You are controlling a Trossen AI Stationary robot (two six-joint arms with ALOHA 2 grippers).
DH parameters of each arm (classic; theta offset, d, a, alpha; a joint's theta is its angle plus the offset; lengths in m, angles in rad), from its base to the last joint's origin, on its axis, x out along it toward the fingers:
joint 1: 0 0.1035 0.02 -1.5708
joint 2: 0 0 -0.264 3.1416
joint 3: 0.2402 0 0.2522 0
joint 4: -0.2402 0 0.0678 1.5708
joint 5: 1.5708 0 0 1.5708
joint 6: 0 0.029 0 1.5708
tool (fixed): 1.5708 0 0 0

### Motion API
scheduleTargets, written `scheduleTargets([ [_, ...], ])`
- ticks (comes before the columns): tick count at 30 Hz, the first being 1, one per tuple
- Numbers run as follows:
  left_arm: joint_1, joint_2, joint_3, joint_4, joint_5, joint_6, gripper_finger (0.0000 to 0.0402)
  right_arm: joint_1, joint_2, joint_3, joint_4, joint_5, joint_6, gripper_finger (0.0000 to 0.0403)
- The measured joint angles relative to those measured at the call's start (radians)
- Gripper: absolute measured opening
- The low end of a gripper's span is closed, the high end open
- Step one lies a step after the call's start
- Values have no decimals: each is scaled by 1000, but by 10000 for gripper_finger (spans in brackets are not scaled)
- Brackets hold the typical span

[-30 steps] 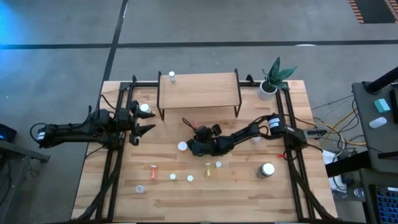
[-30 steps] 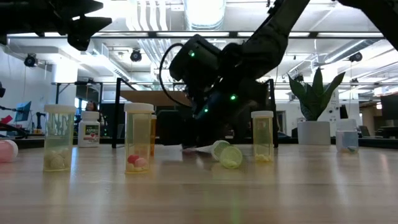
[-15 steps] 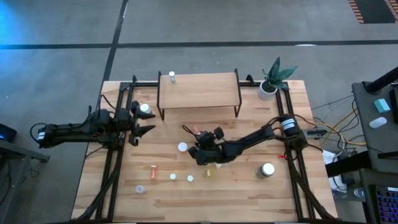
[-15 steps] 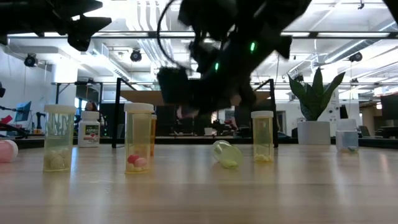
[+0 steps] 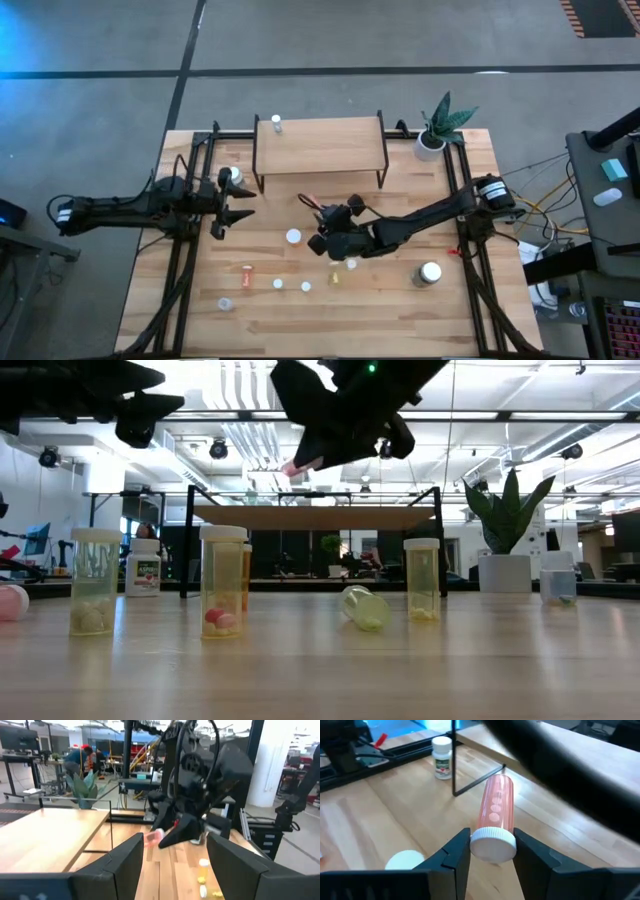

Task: Pick and place medicine bottles onto shelf by color
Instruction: Put the right pink medicine bottle on the shelf

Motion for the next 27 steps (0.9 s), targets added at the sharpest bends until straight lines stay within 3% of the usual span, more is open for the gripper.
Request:
scheduleTargets([
  [7,0,106,57,0,-1,94,203,0,-15,0,0,-54,-30,115],
  [22,-34,440,169,-12,-46,526,203,0,-16,1,2,-120,-35,116],
  [27,-80,560,242,6,-179,665,203,-1,-16,1,2,-124,-36,116],
])
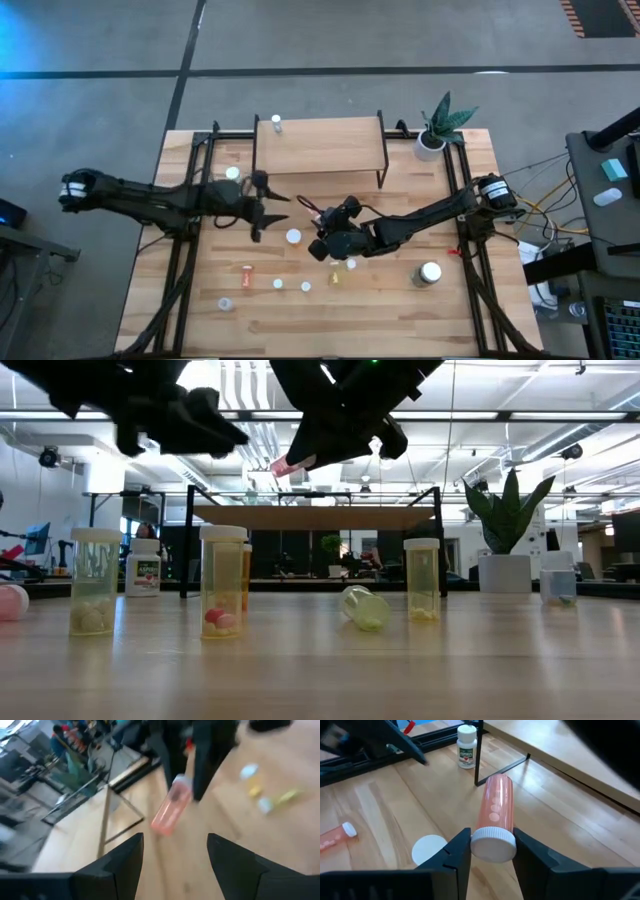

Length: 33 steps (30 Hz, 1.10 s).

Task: Pick and place medicine bottles onto shelf by color
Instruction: Put the right pink medicine bottle on the shelf

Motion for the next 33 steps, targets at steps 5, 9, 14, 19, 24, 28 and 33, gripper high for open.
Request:
scheduleTargets([
  [5,-46,94,41,79,-74,125,203,0,0,0,0,0,0,123],
  [9,-78,189,67,106,-135,213,203,0,0,0,0,0,0,119],
  [14,-110,297,91,207,-224,282,203,0,0,0,1,0,0,114],
  [19,-125,374,95,284,-262,350,203,0,0,0,1,-3,1,122],
  [24,-128,418,105,287,-320,379,203,0,0,1,1,-4,1,125],
  [28,-129,440,105,317,-339,383,203,0,0,1,3,-18,1,118],
  [33,-129,445,105,347,-376,385,190,0,0,2,7,-18,1,117],
])
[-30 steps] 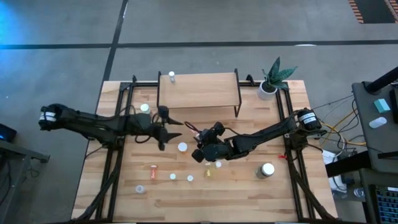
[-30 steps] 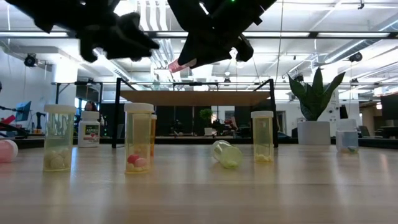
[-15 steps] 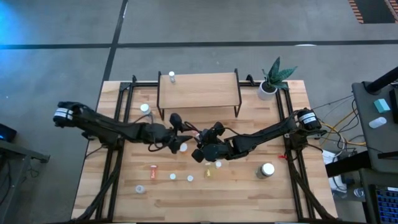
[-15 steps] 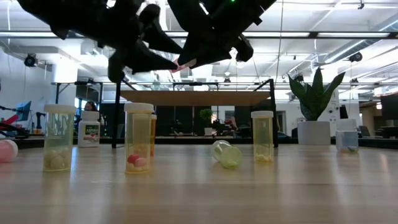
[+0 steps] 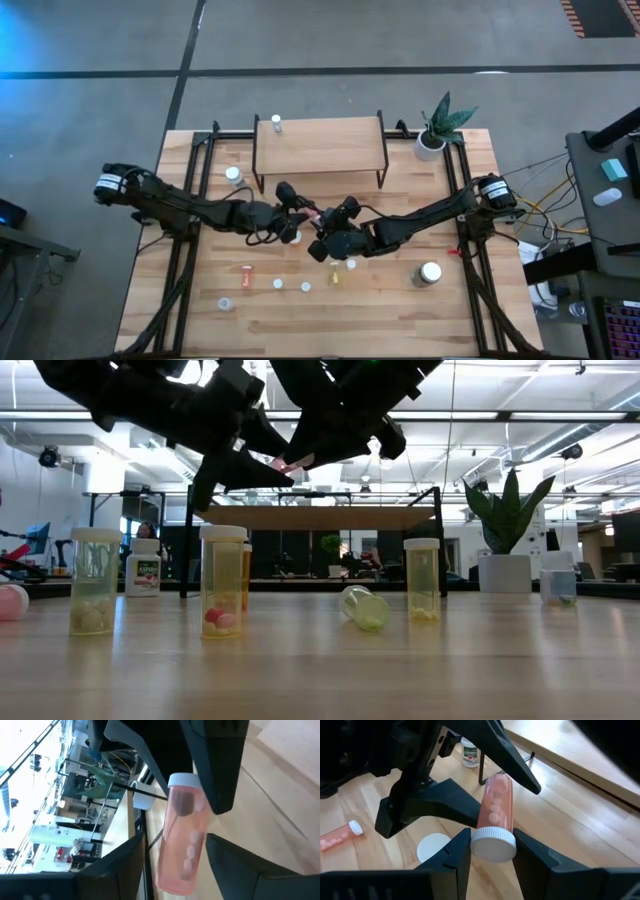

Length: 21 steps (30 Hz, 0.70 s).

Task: Pick and place medicine bottles onto shelf by color
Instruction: Put the right pink medicine bottle on the shelf

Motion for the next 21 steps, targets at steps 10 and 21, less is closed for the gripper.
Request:
scheduleTargets([
  [10,0,-6,0,-10,0,0,88,0,-2,0,4,0,0,120],
  [21,0,-6,0,-5,-8,-14,88,0,-2,0,11,2,-1,138],
])
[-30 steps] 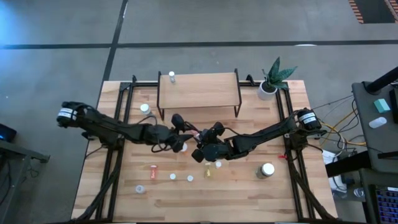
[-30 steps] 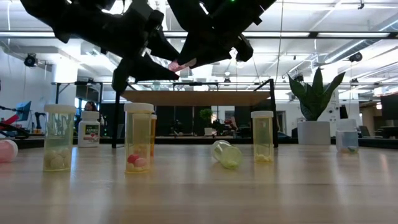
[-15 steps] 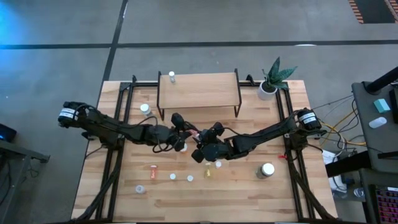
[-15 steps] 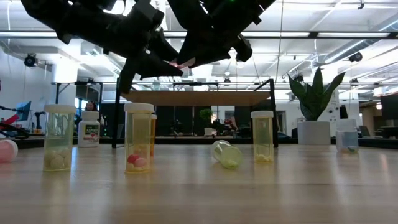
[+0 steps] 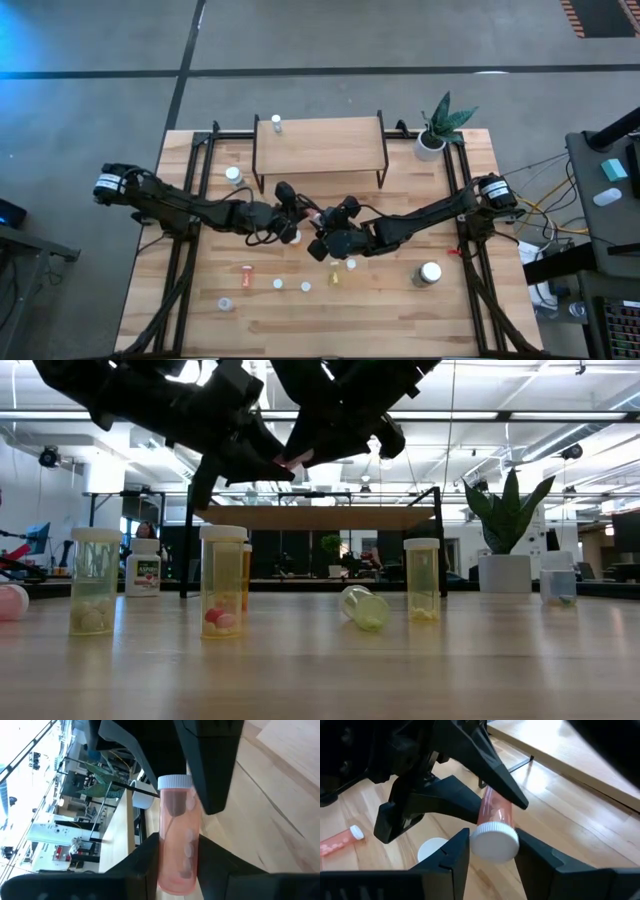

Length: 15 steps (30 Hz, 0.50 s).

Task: Pick and place medicine bottles onto shelf by color
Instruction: Put the right pink medicine bottle on the shelf

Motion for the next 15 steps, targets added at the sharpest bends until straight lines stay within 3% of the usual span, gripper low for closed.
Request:
scheduleTargets([
  [11,1,-32,-8,2,-57,-113,88,3,-42,6,12,11,-90,204],
  [15,6,-74,-35,-1,-92,-160,88,20,-80,6,14,58,-146,226],
])
